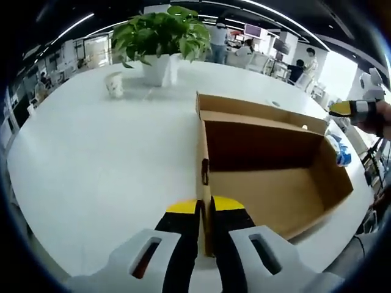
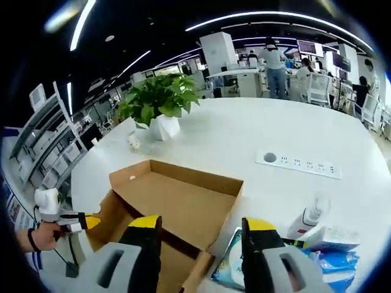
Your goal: Operate the shoe box by opening the lid, removing the specified soft item, and placing it in the target area until the item is outside and the box remains undamaged.
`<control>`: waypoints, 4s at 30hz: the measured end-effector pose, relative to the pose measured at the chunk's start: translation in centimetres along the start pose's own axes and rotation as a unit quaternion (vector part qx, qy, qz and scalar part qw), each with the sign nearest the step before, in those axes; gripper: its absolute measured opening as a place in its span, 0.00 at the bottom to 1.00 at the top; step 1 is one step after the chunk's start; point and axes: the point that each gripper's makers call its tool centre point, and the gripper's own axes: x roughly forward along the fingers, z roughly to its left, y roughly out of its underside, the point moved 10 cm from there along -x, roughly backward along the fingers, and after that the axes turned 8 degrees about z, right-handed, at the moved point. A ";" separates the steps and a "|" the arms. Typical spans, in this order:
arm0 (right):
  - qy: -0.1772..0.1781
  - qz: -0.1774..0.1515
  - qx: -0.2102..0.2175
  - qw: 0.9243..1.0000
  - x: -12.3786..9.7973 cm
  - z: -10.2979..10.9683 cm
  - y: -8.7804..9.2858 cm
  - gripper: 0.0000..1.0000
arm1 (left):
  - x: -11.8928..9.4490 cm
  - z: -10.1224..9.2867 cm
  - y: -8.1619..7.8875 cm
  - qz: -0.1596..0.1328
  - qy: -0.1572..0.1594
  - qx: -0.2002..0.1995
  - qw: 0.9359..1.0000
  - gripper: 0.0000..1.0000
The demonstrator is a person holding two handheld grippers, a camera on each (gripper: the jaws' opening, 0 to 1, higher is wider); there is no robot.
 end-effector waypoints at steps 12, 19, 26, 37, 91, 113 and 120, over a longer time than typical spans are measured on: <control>0.020 0.040 0.034 0.998 4.2 -0.5 -2.3 0.45 | 0.5 0.5 0.0 -0.001 0.000 -0.013 1.000 0.06; 0.030 0.054 0.039 0.997 5.7 -1.3 -3.1 0.43 | 0.6 0.5 0.1 -0.001 0.000 -0.013 1.000 0.06; 0.032 0.063 0.026 0.997 7.2 -1.5 -3.3 0.44 | 0.5 0.4 0.2 -0.001 -0.002 -0.017 1.000 0.06; 0.041 0.086 0.030 0.995 8.9 -1.6 -2.7 0.43 | 0.8 0.5 0.3 0.000 -0.002 -0.019 1.000 0.06; 0.074 0.124 0.058 0.988 10.6 -4.2 -2.4 0.06 | 1.0 0.5 0.4 0.008 -0.005 -0.004 1.000 0.06; 0.079 0.066 0.028 0.994 6.7 -3.6 -4.8 0.03 | 1.1 0.2 0.5 0.010 -0.019 -0.002 1.000 0.06; 0.080 0.049 0.020 0.995 5.5 -3.1 -5.1 0.03 | 1.1 0.2 0.5 0.011 -0.019 -0.003 1.000 0.06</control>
